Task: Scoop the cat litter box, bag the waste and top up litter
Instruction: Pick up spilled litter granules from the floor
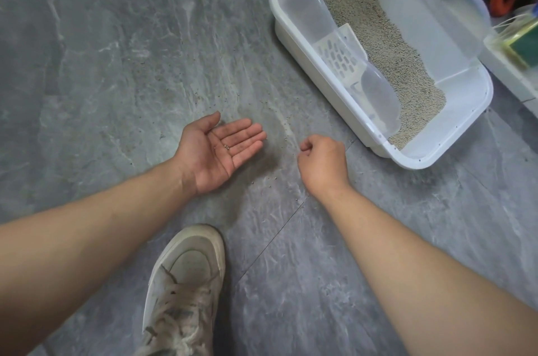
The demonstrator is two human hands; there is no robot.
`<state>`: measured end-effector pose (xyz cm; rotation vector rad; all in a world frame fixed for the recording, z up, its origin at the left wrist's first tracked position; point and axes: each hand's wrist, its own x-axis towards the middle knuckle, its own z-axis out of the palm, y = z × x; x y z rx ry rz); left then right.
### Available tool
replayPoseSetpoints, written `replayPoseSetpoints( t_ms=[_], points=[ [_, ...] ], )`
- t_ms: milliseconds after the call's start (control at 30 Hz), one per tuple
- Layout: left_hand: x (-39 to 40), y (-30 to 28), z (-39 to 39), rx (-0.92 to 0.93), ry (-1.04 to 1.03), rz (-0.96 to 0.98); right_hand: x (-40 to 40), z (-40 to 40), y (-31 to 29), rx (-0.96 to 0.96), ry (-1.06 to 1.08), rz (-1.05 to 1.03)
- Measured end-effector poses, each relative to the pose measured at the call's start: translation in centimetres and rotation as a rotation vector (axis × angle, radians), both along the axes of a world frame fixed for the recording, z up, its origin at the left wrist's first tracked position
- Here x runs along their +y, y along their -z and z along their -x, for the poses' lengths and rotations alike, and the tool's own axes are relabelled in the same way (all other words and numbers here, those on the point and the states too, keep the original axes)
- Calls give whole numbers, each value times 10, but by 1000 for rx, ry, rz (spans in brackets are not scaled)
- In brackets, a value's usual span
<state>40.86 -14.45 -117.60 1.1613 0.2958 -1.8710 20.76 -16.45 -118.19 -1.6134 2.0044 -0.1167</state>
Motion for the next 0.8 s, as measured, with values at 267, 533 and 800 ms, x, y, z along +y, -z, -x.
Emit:
replayPoseSetpoints(
  t_ms=[267, 533, 800],
  points=[
    [0, 1, -3, -13, -19, 1, 6, -3, 2, 10, 66, -74],
    [0, 3, -5, -22, -22, 1, -1, -2, 5, 63, -40, -46],
    [-2, 1, -3, -28, -8, 3, -6, -2, 7, 114, -279, 54]
  ],
)
